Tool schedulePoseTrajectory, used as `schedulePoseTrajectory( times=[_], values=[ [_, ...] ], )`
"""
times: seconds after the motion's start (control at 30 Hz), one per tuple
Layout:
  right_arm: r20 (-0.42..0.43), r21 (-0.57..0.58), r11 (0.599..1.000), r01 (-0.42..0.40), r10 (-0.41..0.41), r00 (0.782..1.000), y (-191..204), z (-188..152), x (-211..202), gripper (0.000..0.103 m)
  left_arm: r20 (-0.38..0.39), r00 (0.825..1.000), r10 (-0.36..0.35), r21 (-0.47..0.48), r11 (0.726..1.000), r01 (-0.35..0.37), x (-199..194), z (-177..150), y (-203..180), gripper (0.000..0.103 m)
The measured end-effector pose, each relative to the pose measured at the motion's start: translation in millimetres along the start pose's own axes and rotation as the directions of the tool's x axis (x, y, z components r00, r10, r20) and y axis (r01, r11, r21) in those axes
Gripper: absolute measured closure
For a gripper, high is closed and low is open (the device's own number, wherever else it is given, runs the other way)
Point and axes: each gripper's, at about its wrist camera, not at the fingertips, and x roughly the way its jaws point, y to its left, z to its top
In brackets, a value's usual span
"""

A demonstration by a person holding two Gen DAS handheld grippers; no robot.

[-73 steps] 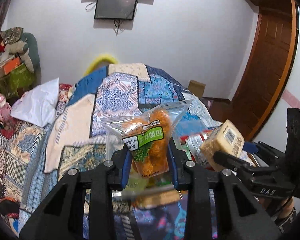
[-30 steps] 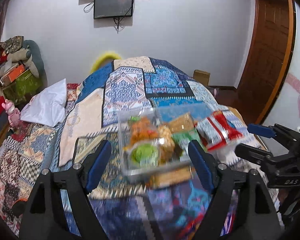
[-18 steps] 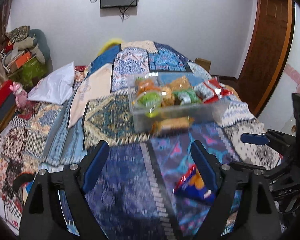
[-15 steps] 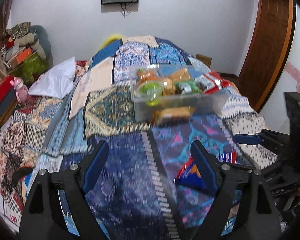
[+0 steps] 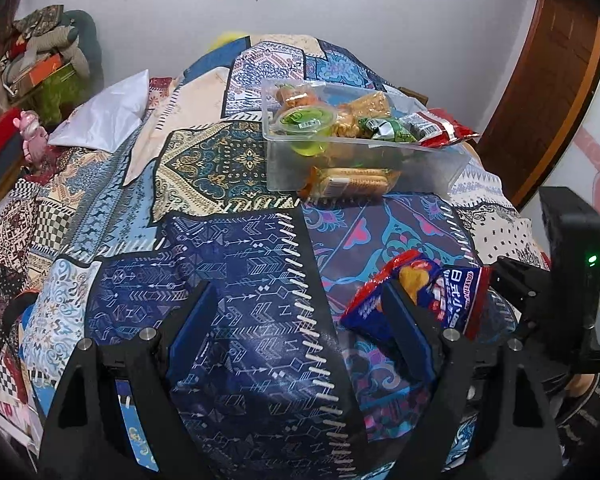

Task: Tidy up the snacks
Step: 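Grasp the blue printed snack bag with the right tool, then lift the blue bag with the right tool while the left grasps the biscuit stick pack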

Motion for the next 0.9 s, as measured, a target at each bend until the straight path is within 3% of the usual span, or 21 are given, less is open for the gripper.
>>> schedulePoseTrajectory(
  times=[0.03, 0.07, 0.17, 0.63, 0.73, 0.9],
  values=[
    [0.011, 0.004, 1.0, -0.008, 0.008, 1.0, -1, 0, -2, 0.018, -0.001, 1.0, 0.003, 0.002, 1.0, -0.003, 2, 1, -1, 0.019],
    [0.022, 0.013, 1.0, -0.027, 0.027, 0.999, -2, 2, -4, 0.036, -0.001, 1.0, 0.006, 0.007, 1.0, -0.006, 4, 3, -3, 0.019],
    [0.056, 0.057, 0.997, -0.053, 0.05, 0.997, -14, 5, -11, 0.048, -0.008, 1.0, 0.0, 0.007, 1.0, 0.0, 14, 10, -7, 0.019],
    [0.198, 0.207, 0.978, 0.035, -0.077, 0.977, -75, -4, -68, 0.05, -0.048, 0.999, -0.024, 0.008, 1.0, 0.024, 92, 62, -44, 0.019],
    [0.213, 0.241, 0.97, 0.036, -0.089, 0.973, -87, -9, -76, 0.05, -0.06, 0.998, -0.032, -0.012, 0.999, 0.032, 107, 71, -49, 0.009],
    [0.217, 0.278, 0.96, 0.027, -0.09, 0.972, -99, -11, -77, 0.05, -0.081, 0.996, -0.023, -0.048, 0.999, 0.019, 128, 78, -52, 0.006]
  ],
)
